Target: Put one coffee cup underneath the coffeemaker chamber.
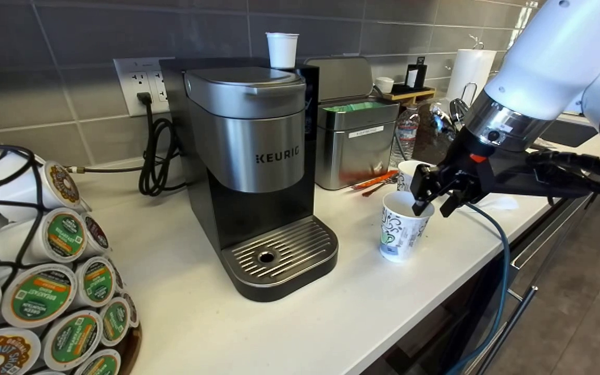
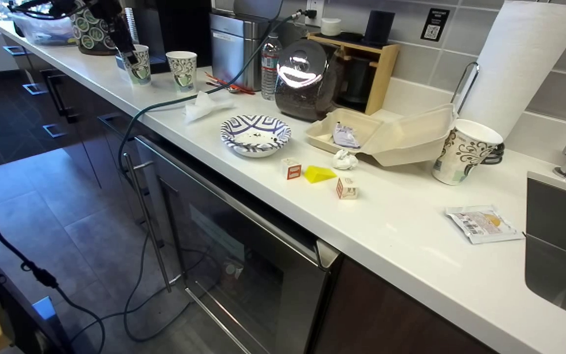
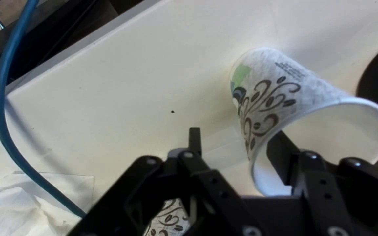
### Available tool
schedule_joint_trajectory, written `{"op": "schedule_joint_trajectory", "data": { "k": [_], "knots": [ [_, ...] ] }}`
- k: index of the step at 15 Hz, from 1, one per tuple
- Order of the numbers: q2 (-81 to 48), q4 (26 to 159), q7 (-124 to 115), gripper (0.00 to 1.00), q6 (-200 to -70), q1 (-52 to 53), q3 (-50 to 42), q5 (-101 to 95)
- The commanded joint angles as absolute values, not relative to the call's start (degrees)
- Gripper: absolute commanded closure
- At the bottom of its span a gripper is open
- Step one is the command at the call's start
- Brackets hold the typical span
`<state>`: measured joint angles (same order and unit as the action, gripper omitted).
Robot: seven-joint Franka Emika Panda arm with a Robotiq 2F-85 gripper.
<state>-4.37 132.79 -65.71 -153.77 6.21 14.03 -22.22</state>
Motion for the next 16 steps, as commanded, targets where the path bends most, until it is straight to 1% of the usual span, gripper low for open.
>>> {"op": "schedule_joint_trajectory", "data": {
  "k": [1,2,3,4,5,8,9,10,16],
  "knots": [
    [-5.65,130.89,-68.2,0.73,-151.74,7.15,14.11,-24.4],
    [-5.6,130.71,-68.14,0.82,-151.74,7.29,14.1,-24.42],
    [-5.41,130.69,-68.13,0.88,-151.79,7.4,14.04,-24.57],
    [-5.29,130.67,-68.05,0.97,-151.86,7.46,14.01,-24.65],
    [-5.06,130.63,-67.91,1.0,-151.9,7.47,14.01,-24.57],
    [-4.66,130.37,-67.29,1.0,-152.06,7.46,14.06,-24.23],
    [-4.28,130.43,-65.36,0.99,-152.24,9.87,11.98,-22.59],
    [-3.7,130.55,-64.25,0.99,-152.4,10.23,12.11,-22.28],
    [-0.85,128.9,-45.38,0.99,-152.7,13.59,15.16,-7.99]
  ]
}}
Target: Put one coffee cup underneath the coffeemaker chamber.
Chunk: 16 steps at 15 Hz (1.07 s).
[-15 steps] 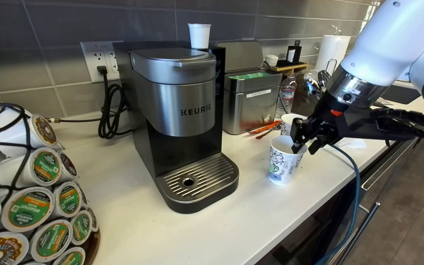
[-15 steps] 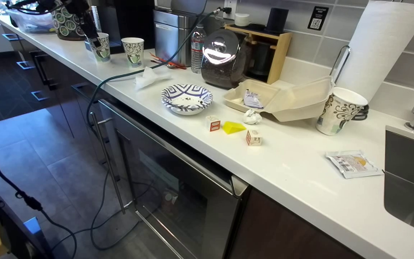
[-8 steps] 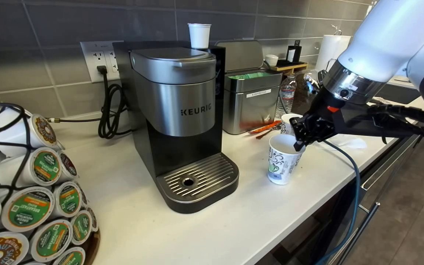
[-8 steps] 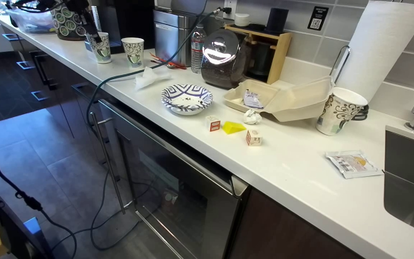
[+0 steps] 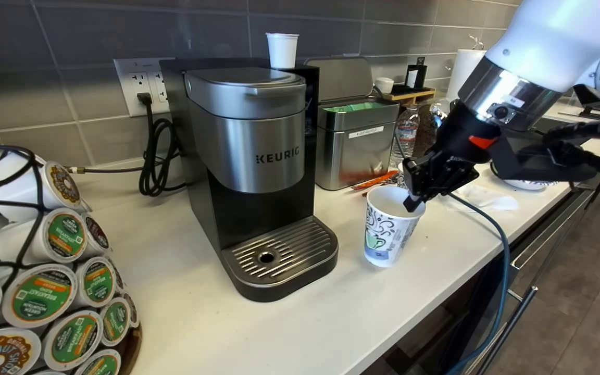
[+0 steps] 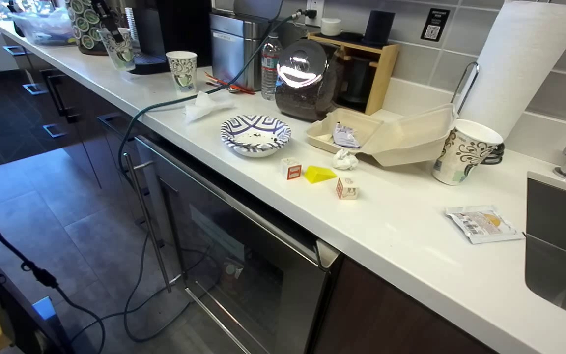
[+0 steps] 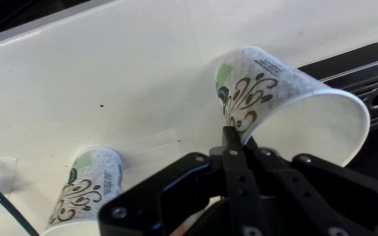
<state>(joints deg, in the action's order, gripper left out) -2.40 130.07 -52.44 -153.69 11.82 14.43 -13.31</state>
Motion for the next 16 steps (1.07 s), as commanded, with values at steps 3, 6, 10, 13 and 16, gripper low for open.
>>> {"op": "schedule_joint_trajectory", "data": {
  "k": [3,6,10,13,16],
  "knots": [
    [-2.15,125.65,-41.91,0.99,-154.21,14.86,15.66,-6.26],
    [-4.74,122.35,-42.69,0.99,-155.42,15.4,15.21,-9.07],
    [-8.95,118.3,-43.78,0.99,-156.06,16.14,14.01,-10.72],
    [-10.72,116.75,-42.71,0.99,-155.28,16.6,12.55,-10.21],
    [-9.9,117.52,-42.5,0.96,-154.85,17.03,11.88,-9.19]
  ]
}}
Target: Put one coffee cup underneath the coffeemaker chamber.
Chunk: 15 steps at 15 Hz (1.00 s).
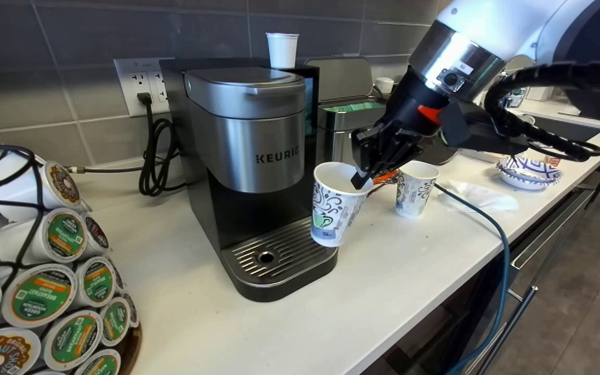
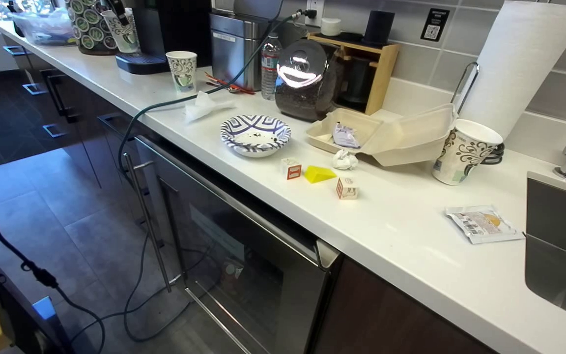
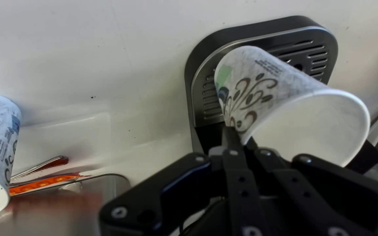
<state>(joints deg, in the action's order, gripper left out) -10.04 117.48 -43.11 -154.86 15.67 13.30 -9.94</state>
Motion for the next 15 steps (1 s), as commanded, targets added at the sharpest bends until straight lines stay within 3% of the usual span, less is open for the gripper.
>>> {"op": "schedule_joint_trajectory", "data": {
  "k": [1,15],
  "knots": [
    [-10.14,117.29,-42.41,0.96,-154.85,17.07,11.78,-9.18],
    [-17.75,111.07,-43.96,0.99,-155.21,19.99,9.52,-7.64]
  ]
}}
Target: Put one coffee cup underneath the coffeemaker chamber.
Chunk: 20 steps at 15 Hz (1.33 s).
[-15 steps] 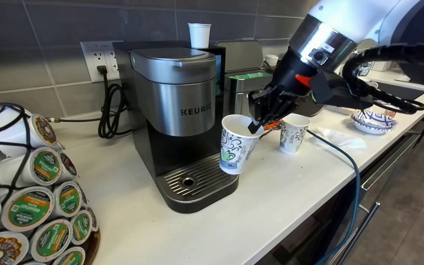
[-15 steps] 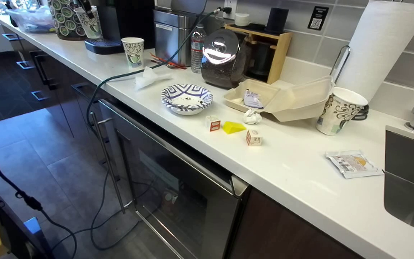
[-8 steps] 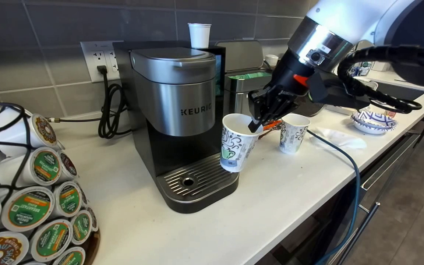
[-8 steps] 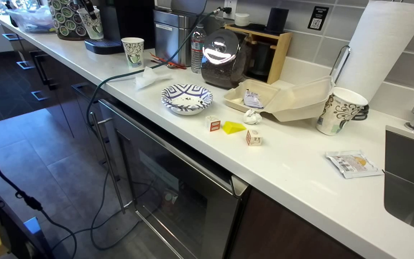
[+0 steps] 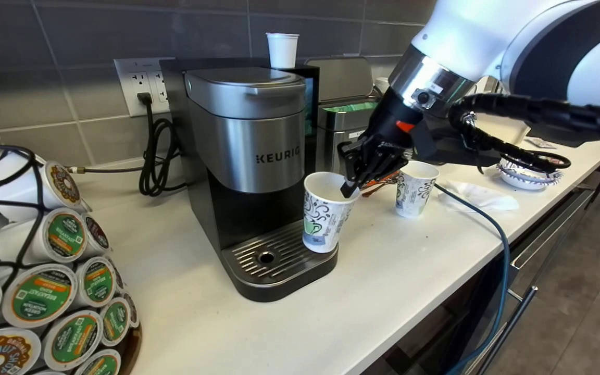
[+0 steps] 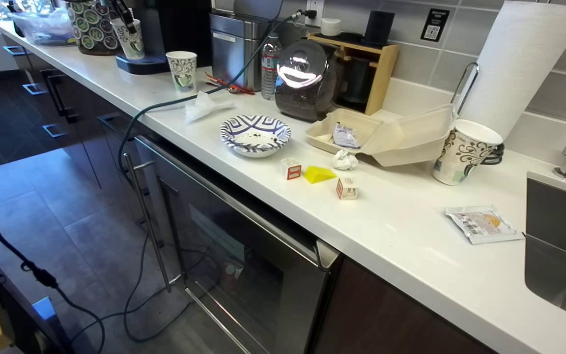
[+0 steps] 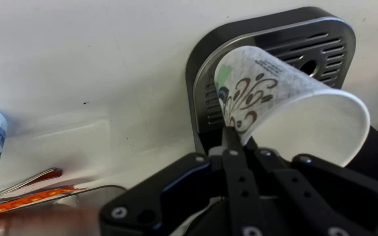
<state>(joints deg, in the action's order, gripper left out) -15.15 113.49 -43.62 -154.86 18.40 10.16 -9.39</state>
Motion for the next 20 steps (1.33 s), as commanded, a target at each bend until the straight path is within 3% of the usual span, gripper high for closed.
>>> {"op": "schedule_joint_trajectory", "data": {
  "k": [1,10,11,12,14,20],
  "knots": [
    [-18.26,110.61,-43.79,0.99,-155.86,20.17,9.61,-6.97],
    [-21.21,106.04,-44.17,0.99,-155.94,21.94,8.24,-4.96],
    [-21.33,105.82,-44.38,0.95,-155.82,22.16,7.93,-5.06],
    [-21.43,105.64,-44.44,0.71,-155.72,22.32,7.73,-5.01],
    [-21.7,105.28,-44.34,0.67,-155.53,22.55,7.5,-4.79],
    [-20.85,105.15,-43.67,0.23,-155.03,22.38,7.99,-3.45]
  ]
}}
